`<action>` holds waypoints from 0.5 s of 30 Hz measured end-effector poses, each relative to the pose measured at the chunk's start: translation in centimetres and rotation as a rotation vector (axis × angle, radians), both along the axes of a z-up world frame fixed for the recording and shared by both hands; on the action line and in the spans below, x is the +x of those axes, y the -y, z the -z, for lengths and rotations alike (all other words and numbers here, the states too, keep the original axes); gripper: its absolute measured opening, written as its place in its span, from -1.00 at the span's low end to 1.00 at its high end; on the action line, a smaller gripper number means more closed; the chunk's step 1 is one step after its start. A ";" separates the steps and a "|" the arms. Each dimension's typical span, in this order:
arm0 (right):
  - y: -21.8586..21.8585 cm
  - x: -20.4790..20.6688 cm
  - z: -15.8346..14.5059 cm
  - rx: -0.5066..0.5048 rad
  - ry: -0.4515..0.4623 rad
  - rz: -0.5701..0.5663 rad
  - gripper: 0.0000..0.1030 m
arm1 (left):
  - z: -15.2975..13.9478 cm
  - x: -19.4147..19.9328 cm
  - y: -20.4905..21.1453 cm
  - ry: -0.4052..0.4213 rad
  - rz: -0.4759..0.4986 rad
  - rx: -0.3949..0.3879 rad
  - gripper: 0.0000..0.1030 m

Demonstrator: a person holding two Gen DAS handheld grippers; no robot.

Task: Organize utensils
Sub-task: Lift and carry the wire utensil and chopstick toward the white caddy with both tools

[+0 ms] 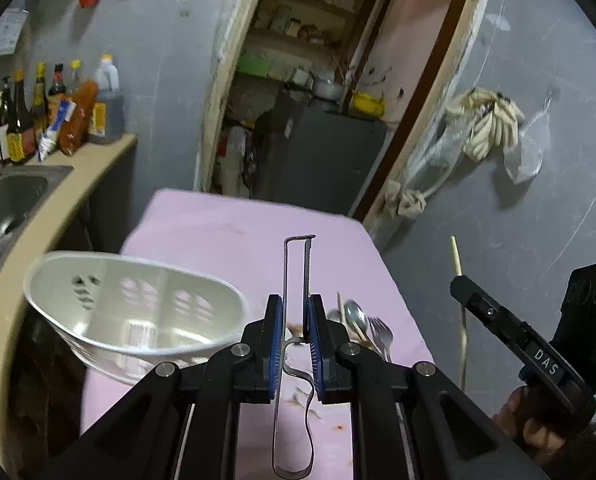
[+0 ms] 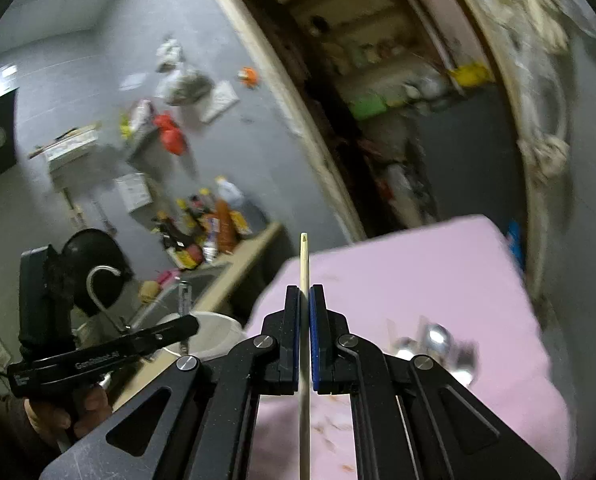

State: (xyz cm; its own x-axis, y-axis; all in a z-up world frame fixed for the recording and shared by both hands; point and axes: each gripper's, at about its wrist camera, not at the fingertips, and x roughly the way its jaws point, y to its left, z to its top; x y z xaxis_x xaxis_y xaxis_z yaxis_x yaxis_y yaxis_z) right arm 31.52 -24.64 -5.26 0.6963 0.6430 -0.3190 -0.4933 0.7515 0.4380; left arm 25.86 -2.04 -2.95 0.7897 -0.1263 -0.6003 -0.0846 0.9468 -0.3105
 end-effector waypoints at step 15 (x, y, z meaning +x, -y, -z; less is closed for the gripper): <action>-12.4 2.8 -5.4 0.193 0.182 0.030 -0.92 | -5.0 -0.9 -14.1 0.216 -0.226 0.016 -0.76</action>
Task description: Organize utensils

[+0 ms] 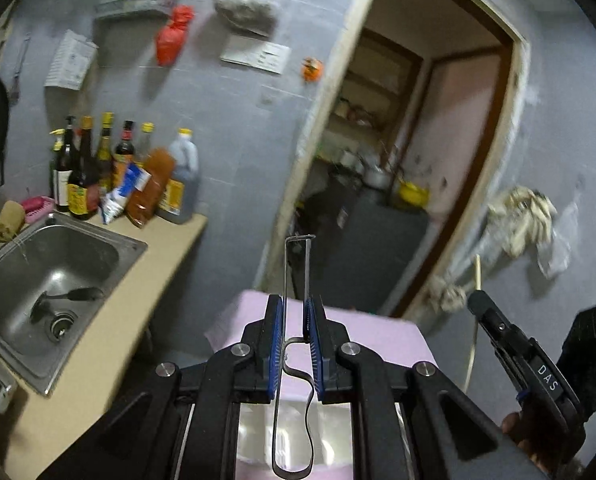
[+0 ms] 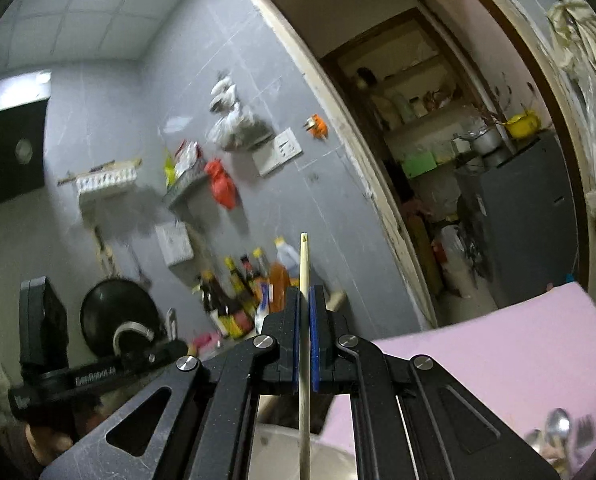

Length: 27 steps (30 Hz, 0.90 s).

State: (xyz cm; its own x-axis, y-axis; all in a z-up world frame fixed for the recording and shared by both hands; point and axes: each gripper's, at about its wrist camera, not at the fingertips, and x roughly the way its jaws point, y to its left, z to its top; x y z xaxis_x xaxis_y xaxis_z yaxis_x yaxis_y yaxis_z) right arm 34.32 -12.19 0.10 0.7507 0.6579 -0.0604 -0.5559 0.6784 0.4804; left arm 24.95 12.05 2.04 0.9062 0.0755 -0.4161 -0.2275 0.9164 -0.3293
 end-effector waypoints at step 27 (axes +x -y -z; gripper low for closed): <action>-3.8 2.4 6.2 -0.102 0.005 0.193 -0.91 | 8.1 3.2 -2.0 -0.047 -0.074 0.015 -0.75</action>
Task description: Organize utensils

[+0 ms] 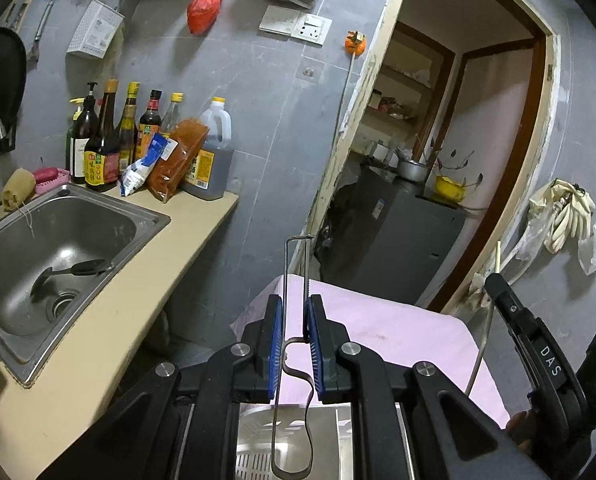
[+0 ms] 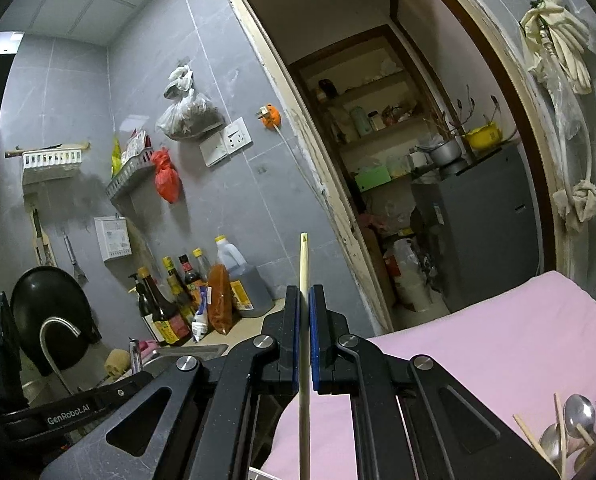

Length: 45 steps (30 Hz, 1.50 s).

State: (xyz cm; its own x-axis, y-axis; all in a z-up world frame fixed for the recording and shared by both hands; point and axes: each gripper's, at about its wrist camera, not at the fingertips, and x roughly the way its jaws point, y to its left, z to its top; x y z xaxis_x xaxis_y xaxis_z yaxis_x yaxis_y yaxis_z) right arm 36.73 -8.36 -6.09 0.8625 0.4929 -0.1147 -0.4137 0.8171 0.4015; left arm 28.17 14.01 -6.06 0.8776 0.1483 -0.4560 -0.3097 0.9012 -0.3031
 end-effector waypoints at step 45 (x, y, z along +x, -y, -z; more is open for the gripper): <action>17.7 -6.9 -7.8 -0.176 0.037 0.139 0.97 | -6.7 -4.6 12.9 0.072 0.091 0.109 0.87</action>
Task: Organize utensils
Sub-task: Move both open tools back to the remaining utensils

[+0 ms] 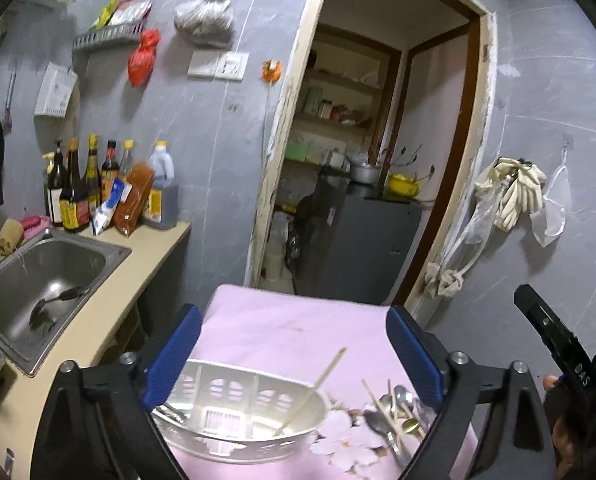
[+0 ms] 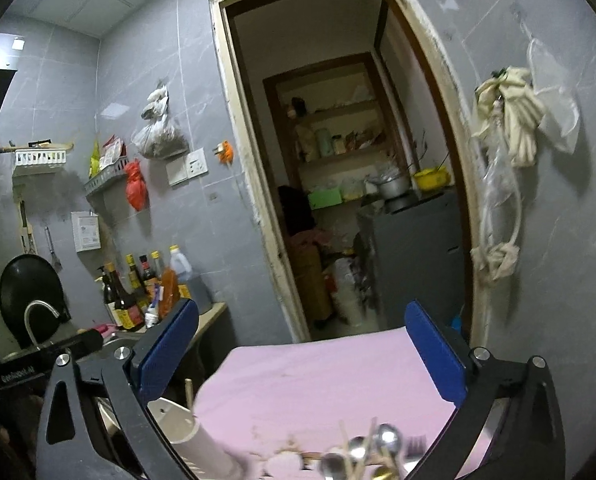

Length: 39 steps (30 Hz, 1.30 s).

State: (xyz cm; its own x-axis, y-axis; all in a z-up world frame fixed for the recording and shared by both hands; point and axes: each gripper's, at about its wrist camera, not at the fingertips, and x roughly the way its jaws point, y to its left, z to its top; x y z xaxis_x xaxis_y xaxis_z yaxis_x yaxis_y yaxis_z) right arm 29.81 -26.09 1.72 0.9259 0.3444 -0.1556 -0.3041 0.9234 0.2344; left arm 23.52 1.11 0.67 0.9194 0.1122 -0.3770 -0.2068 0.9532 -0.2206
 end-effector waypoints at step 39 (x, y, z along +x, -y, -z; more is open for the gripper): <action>13.7 3.0 13.7 -0.108 -0.364 0.032 0.97 | 12.3 4.7 15.3 -0.207 0.144 0.019 0.97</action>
State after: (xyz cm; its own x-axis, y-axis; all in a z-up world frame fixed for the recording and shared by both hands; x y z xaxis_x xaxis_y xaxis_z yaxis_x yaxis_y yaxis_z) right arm 32.78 -39.77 -12.02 0.8132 0.2795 -0.5104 -0.1889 0.9564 0.2228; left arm 28.23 -14.19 -11.66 0.8296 -0.0051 -0.5583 -0.1077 0.9797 -0.1691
